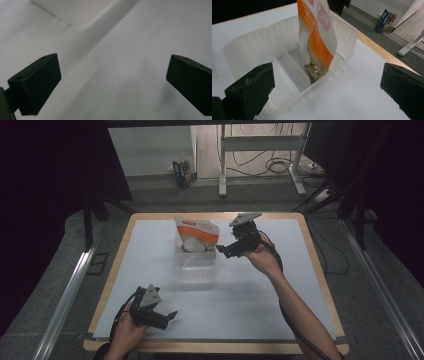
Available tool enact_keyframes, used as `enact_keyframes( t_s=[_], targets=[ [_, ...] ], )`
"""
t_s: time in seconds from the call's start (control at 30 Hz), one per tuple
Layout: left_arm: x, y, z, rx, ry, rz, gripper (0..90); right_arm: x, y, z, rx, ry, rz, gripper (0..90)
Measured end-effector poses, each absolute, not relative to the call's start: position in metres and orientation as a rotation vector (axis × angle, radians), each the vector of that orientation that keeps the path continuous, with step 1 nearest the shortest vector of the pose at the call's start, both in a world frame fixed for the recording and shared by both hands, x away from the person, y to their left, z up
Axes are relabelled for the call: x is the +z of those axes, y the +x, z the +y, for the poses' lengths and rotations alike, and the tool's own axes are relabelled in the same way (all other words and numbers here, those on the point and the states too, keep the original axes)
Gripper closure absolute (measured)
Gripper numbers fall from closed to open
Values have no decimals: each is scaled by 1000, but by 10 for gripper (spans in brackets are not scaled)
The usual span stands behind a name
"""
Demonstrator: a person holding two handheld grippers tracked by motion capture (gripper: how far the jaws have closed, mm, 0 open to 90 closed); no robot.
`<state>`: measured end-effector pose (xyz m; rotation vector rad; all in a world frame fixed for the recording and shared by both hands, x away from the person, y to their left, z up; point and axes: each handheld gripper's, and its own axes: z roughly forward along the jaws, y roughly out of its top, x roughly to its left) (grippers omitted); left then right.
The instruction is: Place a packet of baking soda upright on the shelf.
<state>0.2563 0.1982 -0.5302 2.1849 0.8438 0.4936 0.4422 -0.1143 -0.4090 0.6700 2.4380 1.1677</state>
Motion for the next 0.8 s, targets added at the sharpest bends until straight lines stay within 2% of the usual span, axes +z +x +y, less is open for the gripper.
enact_keyframes(
  t_s=[0.8],
  targets=[
    [-531,256,197,495,2201,837,0,-430,400,-139,1182,689,2420,0]
  ],
)
